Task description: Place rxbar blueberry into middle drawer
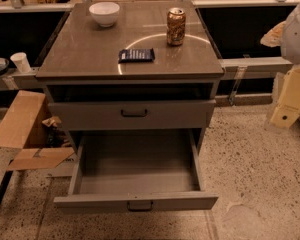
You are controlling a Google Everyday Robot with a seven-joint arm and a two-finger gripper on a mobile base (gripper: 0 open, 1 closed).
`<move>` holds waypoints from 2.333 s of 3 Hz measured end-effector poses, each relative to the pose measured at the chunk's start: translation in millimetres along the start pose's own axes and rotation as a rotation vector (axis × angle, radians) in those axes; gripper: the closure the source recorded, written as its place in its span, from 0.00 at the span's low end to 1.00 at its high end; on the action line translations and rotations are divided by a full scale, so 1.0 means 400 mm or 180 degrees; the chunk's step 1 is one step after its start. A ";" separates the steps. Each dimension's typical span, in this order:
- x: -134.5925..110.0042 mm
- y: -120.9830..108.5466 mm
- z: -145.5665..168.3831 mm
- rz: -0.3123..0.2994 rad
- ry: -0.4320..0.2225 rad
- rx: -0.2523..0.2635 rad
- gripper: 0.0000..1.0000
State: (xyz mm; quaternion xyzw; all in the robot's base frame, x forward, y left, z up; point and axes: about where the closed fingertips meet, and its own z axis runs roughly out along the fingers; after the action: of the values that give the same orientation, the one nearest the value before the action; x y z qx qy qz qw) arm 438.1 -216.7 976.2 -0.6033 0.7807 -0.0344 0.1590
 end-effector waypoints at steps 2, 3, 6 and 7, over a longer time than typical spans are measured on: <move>-0.047 -0.034 0.010 -0.0083 -0.0204 0.0004 0.00; -0.145 -0.099 0.036 -0.0301 -0.0478 -0.0044 0.00; -0.349 -0.185 0.187 -0.0567 -0.0943 -0.0349 0.00; -0.380 -0.264 0.240 -0.0594 -0.1104 -0.0324 0.00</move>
Offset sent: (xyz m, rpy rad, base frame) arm 0.0411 0.0324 0.0044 0.1218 -0.0319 0.0941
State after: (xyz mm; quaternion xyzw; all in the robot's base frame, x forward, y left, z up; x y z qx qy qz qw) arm 598.0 -87.0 942.7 -0.6772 0.6831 0.0950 0.2565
